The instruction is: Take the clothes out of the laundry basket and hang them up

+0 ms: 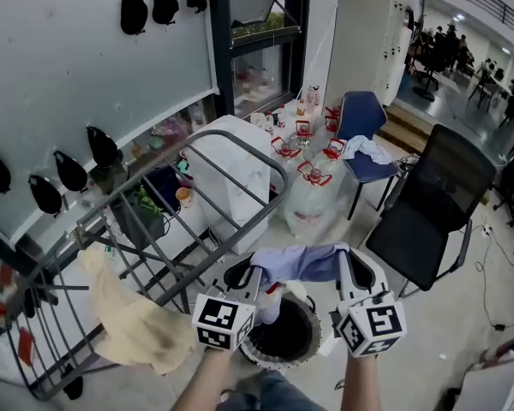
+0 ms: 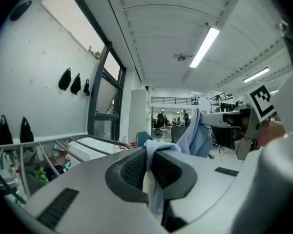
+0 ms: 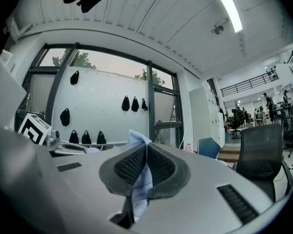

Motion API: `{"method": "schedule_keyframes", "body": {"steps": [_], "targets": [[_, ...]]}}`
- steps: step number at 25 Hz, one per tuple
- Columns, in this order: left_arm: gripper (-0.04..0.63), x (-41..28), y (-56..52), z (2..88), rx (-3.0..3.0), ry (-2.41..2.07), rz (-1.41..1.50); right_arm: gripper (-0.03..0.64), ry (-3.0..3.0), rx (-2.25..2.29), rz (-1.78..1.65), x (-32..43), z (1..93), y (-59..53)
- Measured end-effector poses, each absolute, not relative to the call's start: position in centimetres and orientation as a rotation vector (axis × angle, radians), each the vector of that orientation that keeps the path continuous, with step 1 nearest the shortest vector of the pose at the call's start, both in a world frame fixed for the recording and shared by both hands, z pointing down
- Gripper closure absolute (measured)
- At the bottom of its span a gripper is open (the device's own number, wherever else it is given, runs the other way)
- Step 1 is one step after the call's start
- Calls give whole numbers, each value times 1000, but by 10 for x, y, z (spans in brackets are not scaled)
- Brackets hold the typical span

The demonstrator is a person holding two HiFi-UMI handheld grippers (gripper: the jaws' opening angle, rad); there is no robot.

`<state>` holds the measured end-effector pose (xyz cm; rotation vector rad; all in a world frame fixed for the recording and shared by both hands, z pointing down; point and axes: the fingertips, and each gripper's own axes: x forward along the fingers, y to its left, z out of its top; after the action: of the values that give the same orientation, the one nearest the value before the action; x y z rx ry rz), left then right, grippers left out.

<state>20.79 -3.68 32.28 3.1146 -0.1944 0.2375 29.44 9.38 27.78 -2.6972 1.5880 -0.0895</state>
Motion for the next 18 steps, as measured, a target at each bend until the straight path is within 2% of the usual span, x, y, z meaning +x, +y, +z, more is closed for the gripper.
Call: {"method": "schedule_keyframes", "body": {"steps": [18], "targets": [[566,103,-144,234,3088,-868,-1,609,2091,-2266,110,231,227,-59]]}}
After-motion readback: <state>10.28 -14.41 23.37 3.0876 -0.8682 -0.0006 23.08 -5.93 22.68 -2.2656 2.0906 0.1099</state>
